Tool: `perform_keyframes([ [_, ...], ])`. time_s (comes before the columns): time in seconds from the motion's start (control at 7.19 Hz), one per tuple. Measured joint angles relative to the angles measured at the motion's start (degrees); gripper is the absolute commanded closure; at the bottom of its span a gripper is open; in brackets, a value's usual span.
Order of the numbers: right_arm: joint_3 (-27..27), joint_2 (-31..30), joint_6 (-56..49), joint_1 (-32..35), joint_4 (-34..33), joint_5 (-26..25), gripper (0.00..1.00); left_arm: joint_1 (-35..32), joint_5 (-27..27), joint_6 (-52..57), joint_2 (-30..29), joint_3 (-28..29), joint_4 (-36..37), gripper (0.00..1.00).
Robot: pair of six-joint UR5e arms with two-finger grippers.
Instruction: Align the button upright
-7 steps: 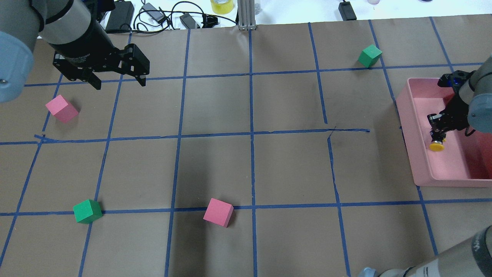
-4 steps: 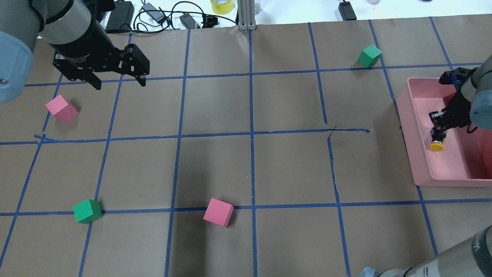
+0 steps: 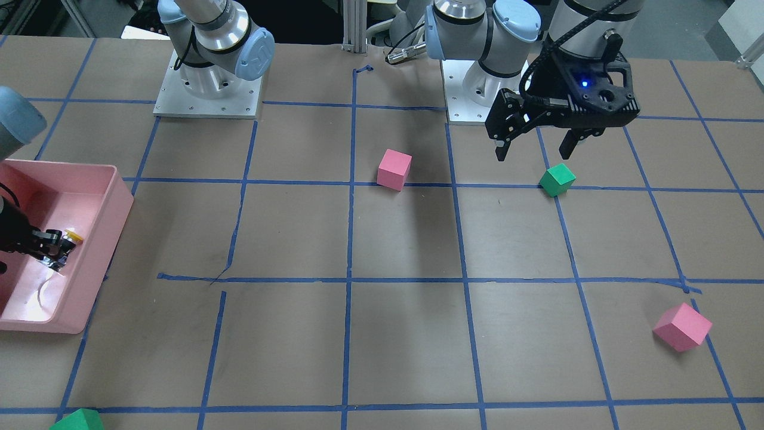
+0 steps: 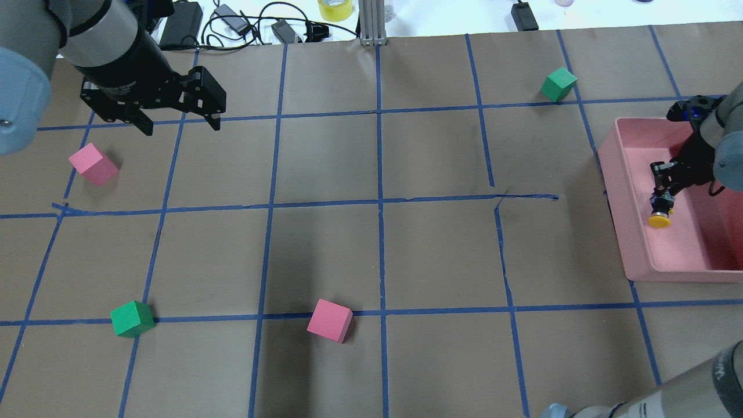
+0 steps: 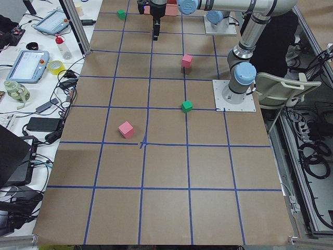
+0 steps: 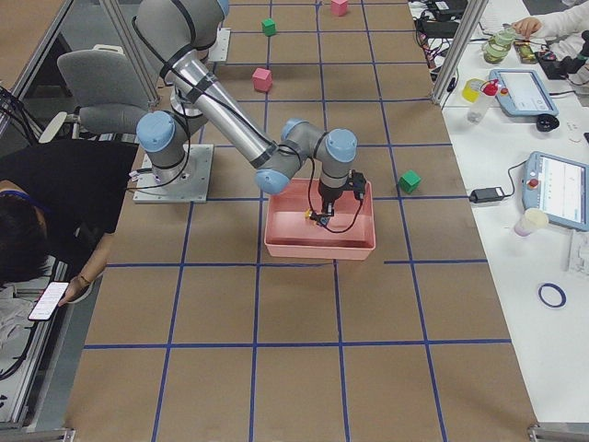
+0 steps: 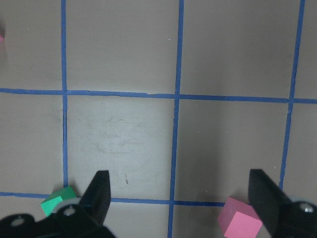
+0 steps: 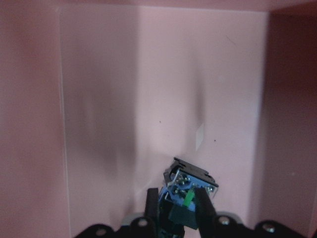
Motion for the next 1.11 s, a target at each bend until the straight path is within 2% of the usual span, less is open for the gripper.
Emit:
perform_keyframes([
  [0.7, -0.07, 0.02, 2.03, -0.03, -1.14, 4.59, 0.31, 0.0, 0.0, 0.0, 0.01, 0.0, 0.0, 0.0],
  [0.97, 0.42, 0.02, 4.85, -0.03, -1.57, 4.53, 0.24, 0.0, 0.0, 0.0, -0.02, 0.0, 0.0, 0.0],
  [1.11, 0.56, 0.0, 5.46, -0.02, -1.98, 4.34, 0.23, 0.01, 0.0, 0.0, -0.05, 0.0, 0.0, 0.0],
])
